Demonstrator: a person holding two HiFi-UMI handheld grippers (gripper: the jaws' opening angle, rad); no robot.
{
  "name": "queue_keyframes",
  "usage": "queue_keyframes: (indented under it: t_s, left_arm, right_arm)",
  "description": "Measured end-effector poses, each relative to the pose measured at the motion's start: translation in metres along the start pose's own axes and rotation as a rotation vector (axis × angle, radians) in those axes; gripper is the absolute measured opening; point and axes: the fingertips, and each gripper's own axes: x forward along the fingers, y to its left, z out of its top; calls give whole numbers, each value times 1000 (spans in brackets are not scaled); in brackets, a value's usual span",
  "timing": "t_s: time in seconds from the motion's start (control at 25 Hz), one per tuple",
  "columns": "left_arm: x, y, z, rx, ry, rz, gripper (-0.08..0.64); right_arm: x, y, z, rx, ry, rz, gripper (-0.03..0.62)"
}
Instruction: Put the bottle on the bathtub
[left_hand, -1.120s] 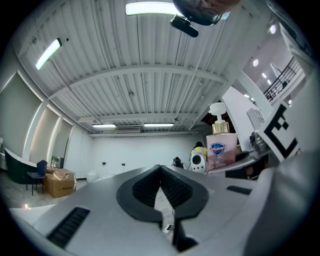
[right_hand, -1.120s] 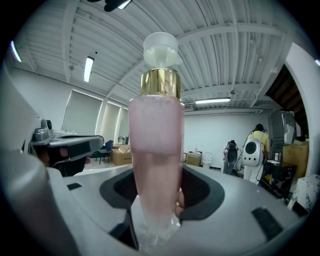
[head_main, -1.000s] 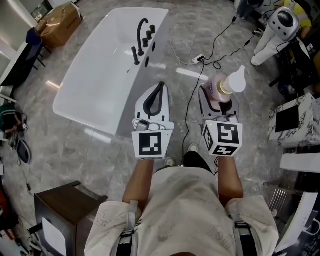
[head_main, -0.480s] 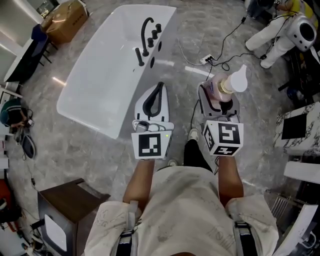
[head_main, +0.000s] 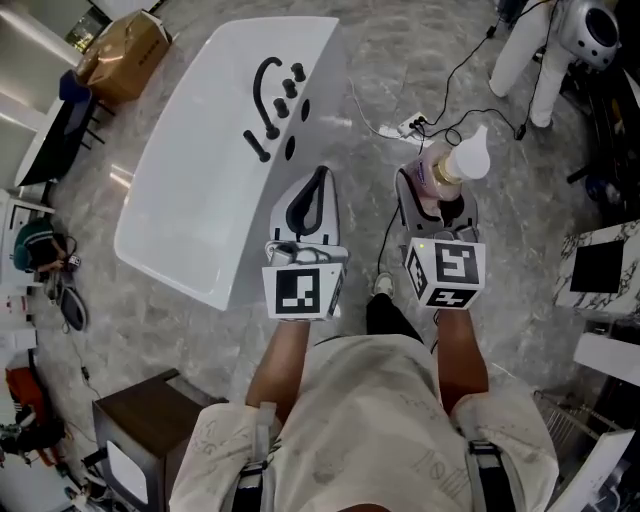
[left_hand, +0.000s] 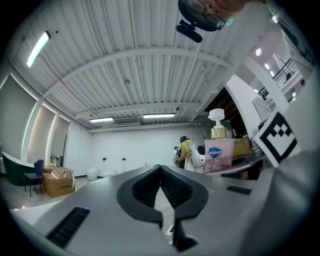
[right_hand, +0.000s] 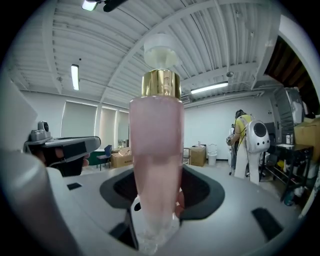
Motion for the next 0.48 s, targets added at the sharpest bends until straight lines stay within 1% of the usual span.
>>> queue_keyframes:
  t_s: [0.08,0.28,0.48]
  left_arm:
    - [30,-10,-3,-6,6,-7,3]
    - [91,-35,-7,19,28,-10,2]
    - [132,-55,-6,32,29,-31,2]
  right_arm:
    - [17,-28,1,10,1,-7,215]
    - [47,-88,1,37,6,-18,215]
    - [69,-128,-1,58,7,-28,215]
